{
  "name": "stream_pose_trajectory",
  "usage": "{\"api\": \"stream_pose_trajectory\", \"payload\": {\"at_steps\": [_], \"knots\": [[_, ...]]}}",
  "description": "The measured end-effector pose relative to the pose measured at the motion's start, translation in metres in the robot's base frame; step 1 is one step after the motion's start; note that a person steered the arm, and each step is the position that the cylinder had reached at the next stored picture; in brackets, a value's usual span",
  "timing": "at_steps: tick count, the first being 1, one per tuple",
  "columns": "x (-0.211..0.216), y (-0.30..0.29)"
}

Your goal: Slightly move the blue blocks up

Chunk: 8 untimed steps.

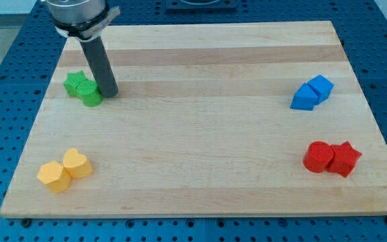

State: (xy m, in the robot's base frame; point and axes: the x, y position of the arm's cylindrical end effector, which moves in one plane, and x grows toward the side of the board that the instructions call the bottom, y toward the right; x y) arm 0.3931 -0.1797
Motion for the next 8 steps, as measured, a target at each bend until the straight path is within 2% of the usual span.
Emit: {"api": "stream_pose_trajectory", "payload": {"at_steps": [1, 3, 5, 6, 7, 8], "knots": [[0.0, 0.0], [-0.001, 0.069], [-0.001, 0.073], [0.011, 0.141], [0.045, 0.256], [0.053, 0.324]]}}
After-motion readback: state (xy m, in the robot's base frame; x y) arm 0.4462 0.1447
